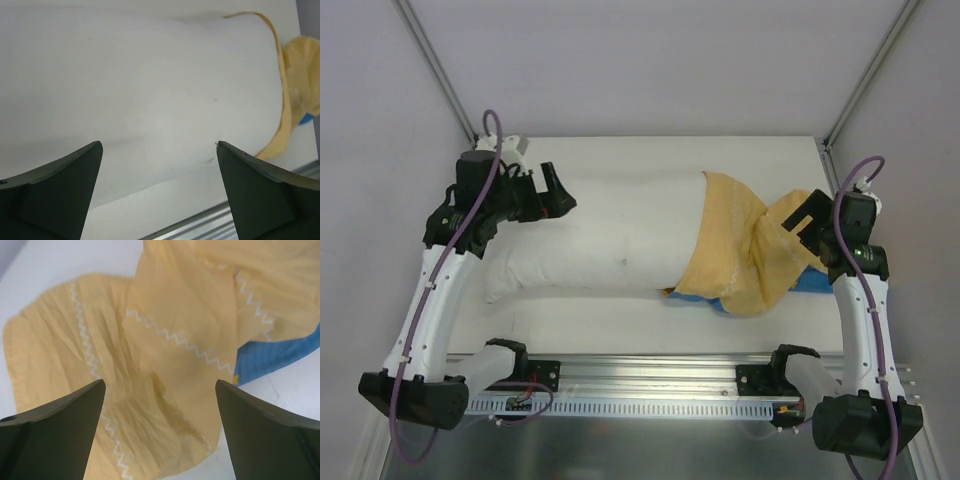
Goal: Remove the pillowcase from the pillow
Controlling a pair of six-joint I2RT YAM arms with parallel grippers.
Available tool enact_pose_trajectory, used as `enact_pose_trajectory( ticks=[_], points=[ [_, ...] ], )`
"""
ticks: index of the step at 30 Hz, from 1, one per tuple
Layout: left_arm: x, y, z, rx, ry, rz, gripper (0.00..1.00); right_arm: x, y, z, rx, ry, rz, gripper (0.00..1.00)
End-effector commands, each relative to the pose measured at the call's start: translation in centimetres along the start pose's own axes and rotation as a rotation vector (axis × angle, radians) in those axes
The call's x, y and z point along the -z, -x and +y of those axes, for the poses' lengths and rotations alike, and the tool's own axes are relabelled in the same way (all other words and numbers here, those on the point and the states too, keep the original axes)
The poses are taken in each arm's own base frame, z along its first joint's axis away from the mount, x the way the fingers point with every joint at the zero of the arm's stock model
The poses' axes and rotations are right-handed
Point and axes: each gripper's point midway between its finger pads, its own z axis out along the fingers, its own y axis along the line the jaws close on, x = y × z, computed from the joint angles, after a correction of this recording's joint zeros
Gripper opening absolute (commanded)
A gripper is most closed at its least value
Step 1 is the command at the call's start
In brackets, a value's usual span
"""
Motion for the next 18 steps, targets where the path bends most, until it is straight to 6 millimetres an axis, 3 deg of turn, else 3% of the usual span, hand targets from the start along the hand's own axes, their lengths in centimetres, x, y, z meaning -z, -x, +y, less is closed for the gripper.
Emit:
enact_pose_trajectory(
  ticks=[1,2,4,5,8,9,10,14,16,18],
  points=[
    [-2.0,-0.2,-4.5,-0.145,-0.108,0.045,0.99,-0.4,-3.0,2.1,0.044,0.105,0.067,0.96],
    [-2.6,-1.9,-6.9,-0.202,-0.159,0.095,0.99,-0.6,-3.7,2.0,0.062,0.098,0.092,0.96],
    [-4.7,-3.5,-8.7,-0.271,-0.176,0.162,0.99,-1.0,-5.7,1.9,0.082,0.09,0.148,0.96],
    [-5.1,-5.3,-10.8,-0.317,-0.228,0.211,0.99,-1.1,-6.3,2.0,0.079,0.102,0.164,0.96],
    [-7.7,-7.9,-13.0,-0.396,-0.239,0.292,0.99,-1.6,-8.1,1.9,0.066,0.119,0.192,0.96],
    [-7.8,-8.8,-14.6,-0.438,-0.269,0.304,0.99,-1.5,-8.8,2.3,0.072,0.136,0.211,0.96],
    [-9.4,-10.1,-14.6,-0.452,-0.251,0.347,0.98,-1.4,-9.5,2.8,0.074,0.162,0.239,0.96],
    [-12.4,-12.8,-15.4,-0.454,-0.279,0.431,0.93,0.0,-11.3,6.8,0.08,0.406,0.286,0.96],
    [-13.7,-13.9,-15.2,-0.45,-0.276,0.47,0.85,1.1,-11.5,8.8,0.088,0.507,0.27,0.96],
    [-14.4,-14.8,-15.3,-0.442,-0.288,0.501,0.55,1.9,-13.0,9.7,0.129,0.546,0.301,0.96]
  ],
)
